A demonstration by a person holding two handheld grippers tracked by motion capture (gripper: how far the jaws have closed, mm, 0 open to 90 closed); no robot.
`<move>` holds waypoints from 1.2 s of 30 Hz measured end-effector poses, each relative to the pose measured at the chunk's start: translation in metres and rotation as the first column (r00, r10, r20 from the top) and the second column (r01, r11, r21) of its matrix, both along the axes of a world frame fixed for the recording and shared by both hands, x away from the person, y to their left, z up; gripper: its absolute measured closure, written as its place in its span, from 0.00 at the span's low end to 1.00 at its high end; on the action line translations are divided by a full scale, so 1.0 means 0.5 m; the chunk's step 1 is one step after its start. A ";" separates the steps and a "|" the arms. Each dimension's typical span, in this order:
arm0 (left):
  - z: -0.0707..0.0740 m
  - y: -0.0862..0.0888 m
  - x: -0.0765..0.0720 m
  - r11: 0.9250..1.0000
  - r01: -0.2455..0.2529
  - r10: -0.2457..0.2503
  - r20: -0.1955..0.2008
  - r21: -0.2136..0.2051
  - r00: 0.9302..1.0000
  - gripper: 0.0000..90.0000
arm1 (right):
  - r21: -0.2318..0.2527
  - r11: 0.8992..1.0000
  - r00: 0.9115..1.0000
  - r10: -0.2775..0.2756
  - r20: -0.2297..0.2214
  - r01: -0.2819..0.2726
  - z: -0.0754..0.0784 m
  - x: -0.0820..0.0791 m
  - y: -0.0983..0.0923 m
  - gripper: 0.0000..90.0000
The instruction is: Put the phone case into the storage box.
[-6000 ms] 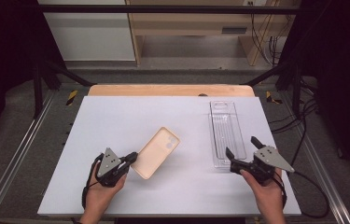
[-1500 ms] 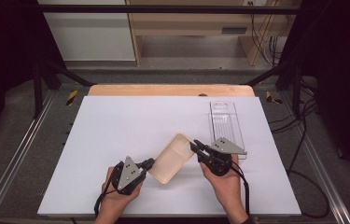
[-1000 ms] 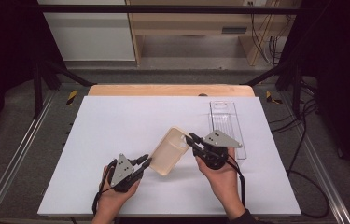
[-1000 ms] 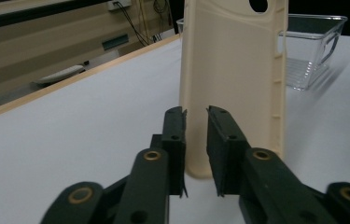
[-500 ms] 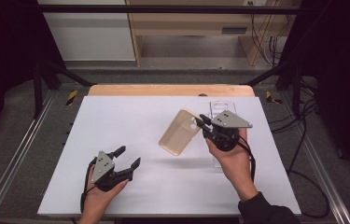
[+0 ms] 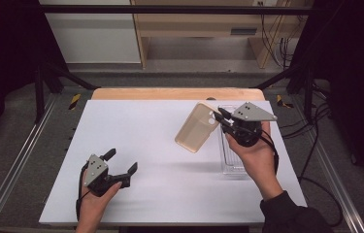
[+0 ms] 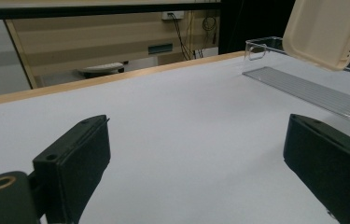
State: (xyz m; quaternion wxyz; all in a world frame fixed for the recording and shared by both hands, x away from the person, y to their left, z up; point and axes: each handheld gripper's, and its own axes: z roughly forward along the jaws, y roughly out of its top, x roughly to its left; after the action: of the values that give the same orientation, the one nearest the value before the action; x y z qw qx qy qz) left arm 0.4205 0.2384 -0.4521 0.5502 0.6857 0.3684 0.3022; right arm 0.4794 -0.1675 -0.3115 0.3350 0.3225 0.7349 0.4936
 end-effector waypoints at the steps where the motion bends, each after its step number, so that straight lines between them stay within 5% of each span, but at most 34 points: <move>1: -0.001 0.001 0.001 1.000 0.003 -0.003 -0.002 0.005 1.000 0.08 | 0.003 1.000 1.000 0.000 0.000 0.000 0.003 0.001 -0.002 0.87; 9: -0.010 0.024 0.003 1.000 -0.017 0.016 -0.019 -0.024 1.000 0.07 | 0.020 1.000 1.000 0.001 0.009 -0.001 0.025 0.022 -0.031 0.87; 22: -0.012 0.076 -0.041 0.996 -0.075 0.074 -0.028 -0.056 0.997 0.06 | 0.012 1.000 0.999 -0.029 0.016 0.029 0.088 0.044 -0.082 0.87; 27: -0.015 0.086 -0.032 0.993 -0.089 0.086 -0.046 -0.077 0.995 0.06 | 0.003 0.999 0.999 -0.041 0.029 0.041 0.087 0.052 -0.095 0.87; 36: -0.020 0.091 -0.019 0.994 -0.098 0.096 -0.047 -0.044 0.994 0.06 | 0.014 0.997 0.996 -0.082 0.033 0.082 0.085 0.060 -0.135 0.87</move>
State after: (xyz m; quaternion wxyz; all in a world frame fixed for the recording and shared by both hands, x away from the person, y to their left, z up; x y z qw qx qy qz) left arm 0.4110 0.2838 -0.4619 0.5421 0.6608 0.4204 0.3046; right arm 0.5095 -0.2348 -0.2690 0.3652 0.3461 0.7123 0.4894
